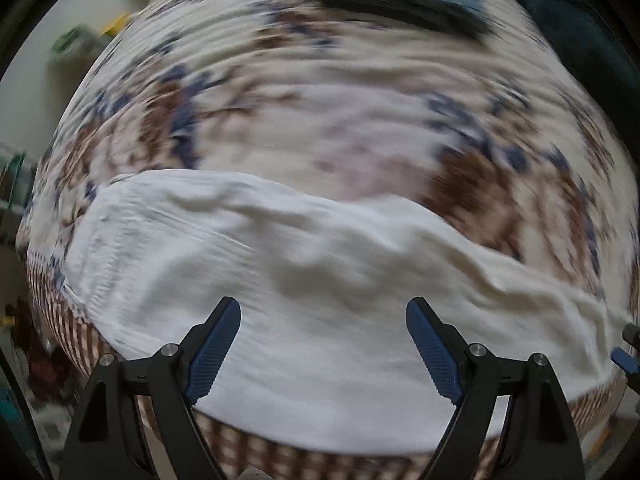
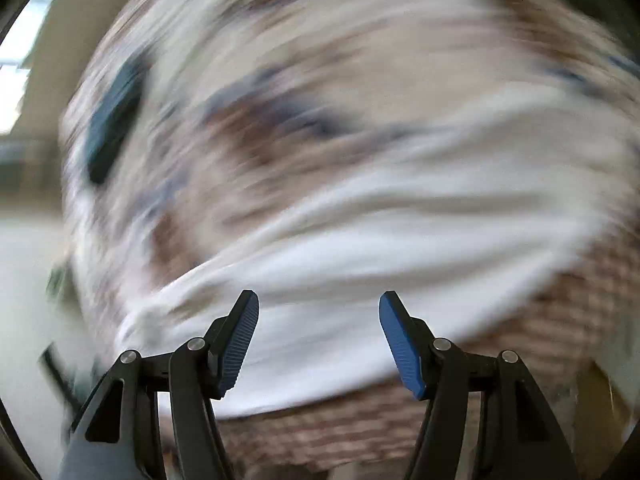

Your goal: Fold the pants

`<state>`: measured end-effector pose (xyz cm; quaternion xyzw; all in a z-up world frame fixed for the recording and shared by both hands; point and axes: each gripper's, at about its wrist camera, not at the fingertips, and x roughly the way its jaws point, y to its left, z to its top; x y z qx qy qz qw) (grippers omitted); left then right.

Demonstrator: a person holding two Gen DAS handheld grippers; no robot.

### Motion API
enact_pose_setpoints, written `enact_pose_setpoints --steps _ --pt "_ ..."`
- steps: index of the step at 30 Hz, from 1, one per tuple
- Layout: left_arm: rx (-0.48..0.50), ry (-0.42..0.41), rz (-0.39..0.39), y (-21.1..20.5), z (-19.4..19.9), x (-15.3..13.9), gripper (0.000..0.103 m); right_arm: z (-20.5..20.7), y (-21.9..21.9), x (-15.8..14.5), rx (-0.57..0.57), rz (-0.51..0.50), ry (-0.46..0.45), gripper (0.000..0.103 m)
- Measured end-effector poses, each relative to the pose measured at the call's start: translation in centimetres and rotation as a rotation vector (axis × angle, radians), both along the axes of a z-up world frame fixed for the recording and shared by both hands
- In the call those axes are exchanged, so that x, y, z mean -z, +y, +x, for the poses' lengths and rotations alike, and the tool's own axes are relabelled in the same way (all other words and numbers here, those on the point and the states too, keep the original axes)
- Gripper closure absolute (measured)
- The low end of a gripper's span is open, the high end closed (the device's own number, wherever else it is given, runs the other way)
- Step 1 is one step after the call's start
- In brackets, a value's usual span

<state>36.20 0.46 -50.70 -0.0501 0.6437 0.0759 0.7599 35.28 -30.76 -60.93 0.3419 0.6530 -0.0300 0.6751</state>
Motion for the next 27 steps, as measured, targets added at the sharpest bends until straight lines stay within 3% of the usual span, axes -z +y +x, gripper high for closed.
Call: enact_pose_setpoints --steps 4,7,10,11,12,14,18,20,23,25,26,27 --pt "-0.085 0.011 0.004 5.5 2.0 2.1 0.018 8.8 12.9 3.9 -0.221 0.27 0.015 0.037" --pt "-0.126 0.038 -0.023 8.3 2.9 3.2 0.018 14.2 21.6 7.7 -0.392 0.31 0.09 0.037" --pt "-0.15 0.053 -0.069 10.2 3.1 3.8 0.018 16.0 27.3 10.7 -0.495 0.345 0.193 0.038" --pt "-0.151 0.062 -0.078 10.5 3.1 4.0 0.018 16.3 28.9 11.5 -0.532 0.371 0.219 0.048" --pt "-0.151 0.072 -0.087 10.9 3.2 4.2 0.018 16.2 29.5 11.8 -0.532 0.365 0.225 0.088" --pt "-0.144 0.09 -0.098 11.5 3.2 4.7 0.018 16.0 29.6 12.3 -0.525 0.258 0.248 0.094" --pt "-0.124 0.135 -0.129 12.5 2.9 5.9 0.018 15.3 26.9 11.3 -0.389 0.262 0.219 0.099" --pt "-0.113 0.146 -0.142 12.6 2.9 6.0 0.018 15.2 26.2 10.7 -0.347 0.251 0.216 0.099" --pt "-0.092 0.171 -0.178 12.8 3.3 5.9 0.018 15.8 25.8 10.8 -0.346 0.319 0.234 0.096" --pt "-0.111 0.201 -0.234 13.0 4.3 5.8 0.018 16.5 24.7 10.7 -0.354 0.334 0.246 0.088" --pt "-0.13 0.228 -0.28 13.1 4.7 6.0 0.018 16.9 24.4 10.5 -0.362 0.336 0.245 0.07" --pt "-0.15 0.251 -0.317 13.3 5.2 6.3 0.018 17.1 24.6 10.7 -0.38 0.338 0.247 0.046"
